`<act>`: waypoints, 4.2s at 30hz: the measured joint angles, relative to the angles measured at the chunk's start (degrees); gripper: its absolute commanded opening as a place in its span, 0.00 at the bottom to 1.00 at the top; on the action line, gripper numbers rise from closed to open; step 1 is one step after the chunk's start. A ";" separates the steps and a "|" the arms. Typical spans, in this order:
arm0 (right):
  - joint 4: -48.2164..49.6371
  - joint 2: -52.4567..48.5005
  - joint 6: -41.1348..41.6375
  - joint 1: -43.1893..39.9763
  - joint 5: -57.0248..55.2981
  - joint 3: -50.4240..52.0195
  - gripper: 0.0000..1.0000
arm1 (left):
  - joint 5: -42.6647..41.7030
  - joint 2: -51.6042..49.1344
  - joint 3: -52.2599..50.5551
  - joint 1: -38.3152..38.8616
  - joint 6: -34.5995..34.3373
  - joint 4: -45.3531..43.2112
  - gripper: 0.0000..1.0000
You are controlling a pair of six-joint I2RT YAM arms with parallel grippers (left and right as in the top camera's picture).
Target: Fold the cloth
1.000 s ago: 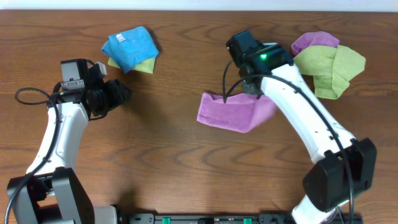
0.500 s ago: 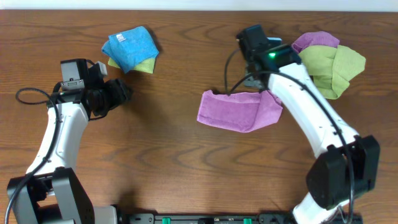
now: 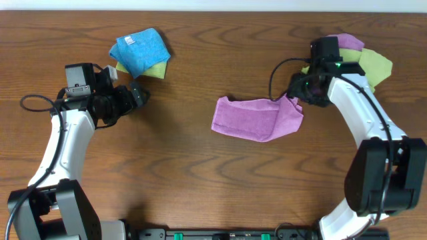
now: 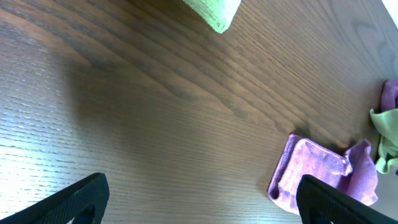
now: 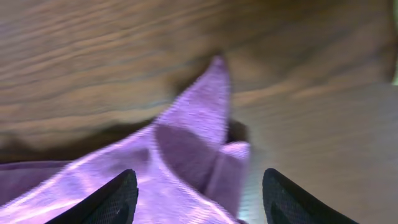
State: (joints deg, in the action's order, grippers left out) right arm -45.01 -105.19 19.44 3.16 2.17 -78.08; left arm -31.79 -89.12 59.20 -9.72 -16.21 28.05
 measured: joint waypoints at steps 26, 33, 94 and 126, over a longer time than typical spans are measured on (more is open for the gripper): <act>-8.70 -6.43 -6.19 6.12 9.70 -0.07 0.01 | -0.83 0.04 0.00 0.00 0.02 -1.68 0.96; -20.83 5.25 -10.56 14.73 11.02 -0.70 0.01 | -0.85 0.09 0.00 0.00 -0.07 -3.91 0.96; 25.16 -1.84 -15.65 16.90 -30.21 -9.62 0.61 | -0.85 0.09 0.00 0.00 -2.03 -8.61 0.96; 21.79 -14.78 -4.09 -2.62 3.74 -9.29 0.61 | -3.34 0.11 0.00 0.00 -3.30 -8.61 0.96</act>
State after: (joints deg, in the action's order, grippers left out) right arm -23.22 -119.96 15.35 0.54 5.91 -87.37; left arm -35.14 -89.01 59.20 -9.72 -19.51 19.44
